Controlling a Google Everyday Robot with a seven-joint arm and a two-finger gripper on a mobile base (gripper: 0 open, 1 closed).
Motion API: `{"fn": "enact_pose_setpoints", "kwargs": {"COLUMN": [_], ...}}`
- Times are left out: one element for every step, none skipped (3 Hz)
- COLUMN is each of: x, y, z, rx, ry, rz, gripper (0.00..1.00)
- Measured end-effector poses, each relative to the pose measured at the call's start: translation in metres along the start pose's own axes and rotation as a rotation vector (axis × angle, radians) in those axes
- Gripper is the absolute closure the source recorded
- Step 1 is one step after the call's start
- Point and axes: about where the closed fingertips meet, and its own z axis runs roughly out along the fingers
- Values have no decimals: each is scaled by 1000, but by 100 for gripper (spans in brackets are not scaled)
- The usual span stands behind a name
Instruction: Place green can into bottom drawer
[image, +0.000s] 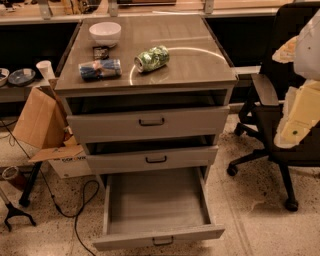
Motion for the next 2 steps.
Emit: {"fn": "enact_pose_setpoints", "kwargs": {"x": [0, -23], "y": [0, -14], "z": [0, 19], "rx": [0, -6], "ry": [0, -36], "rz": [0, 60], "gripper": [0, 0]}}
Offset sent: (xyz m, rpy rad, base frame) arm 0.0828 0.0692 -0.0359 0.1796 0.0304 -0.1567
